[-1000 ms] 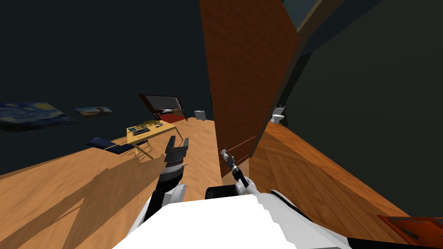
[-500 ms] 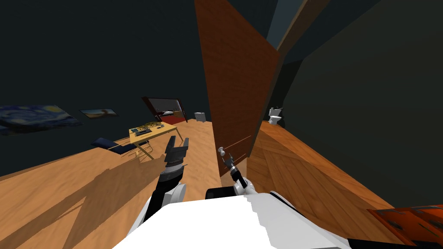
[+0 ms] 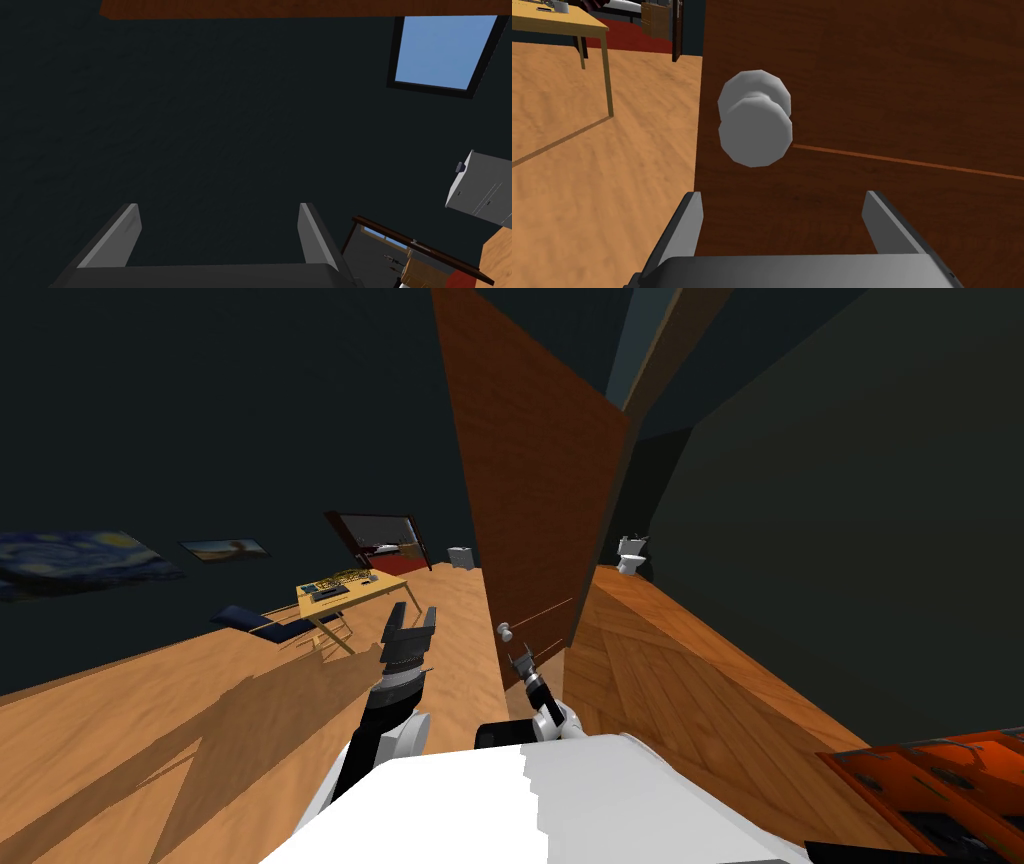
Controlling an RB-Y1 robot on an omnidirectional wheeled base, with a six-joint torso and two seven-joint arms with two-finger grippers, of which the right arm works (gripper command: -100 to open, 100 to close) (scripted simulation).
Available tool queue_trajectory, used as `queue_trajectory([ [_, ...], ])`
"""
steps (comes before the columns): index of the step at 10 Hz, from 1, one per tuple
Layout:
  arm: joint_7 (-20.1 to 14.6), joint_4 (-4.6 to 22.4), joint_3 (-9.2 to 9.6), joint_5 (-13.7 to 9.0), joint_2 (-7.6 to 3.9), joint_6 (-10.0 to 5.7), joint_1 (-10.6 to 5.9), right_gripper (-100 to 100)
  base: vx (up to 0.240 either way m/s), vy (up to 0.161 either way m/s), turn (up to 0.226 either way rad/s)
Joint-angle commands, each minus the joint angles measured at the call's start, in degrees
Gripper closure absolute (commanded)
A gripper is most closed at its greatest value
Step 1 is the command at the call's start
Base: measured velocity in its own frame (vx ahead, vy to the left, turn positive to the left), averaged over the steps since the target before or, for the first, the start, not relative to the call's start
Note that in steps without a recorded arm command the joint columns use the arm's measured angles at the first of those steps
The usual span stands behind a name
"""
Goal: Push the door open
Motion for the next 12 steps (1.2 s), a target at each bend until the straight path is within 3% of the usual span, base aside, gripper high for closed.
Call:
queue_trajectory([
  [1,-2.1,-0.1,0.74,-0.9,1.03,-0.24,0.12,-100,-0.081,-0.067,-0.009],
  [3,-4.4,-0.8,1.66,-2.0,2.59,-0.07,0.34,-100,-0.077,-0.064,-0.016],
  [6,-4.7,-0.3,1.75,-2.1,2.91,-0.42,0.16,-100,-0.036,-0.029,-0.001],
  [7,-4.8,-0.4,1.64,-2.1,1.25,-0.32,0.13,-100,0.063,0.021,0.023],
  [8,-4.8,-0.3,1.54,-2.2,0.49,-0.35,0.06,-100,0.139,0.068,0.024],
  [10,-4.8,-0.2,1.3,-2.3,-0.05,-0.42,-0.09,-100,0.195,0.103,0.019],
  [12,-4.8,-0.1,0.99,-2.4,1.8,-0.51,-0.29,-100,0.255,0.107,0.033],
])
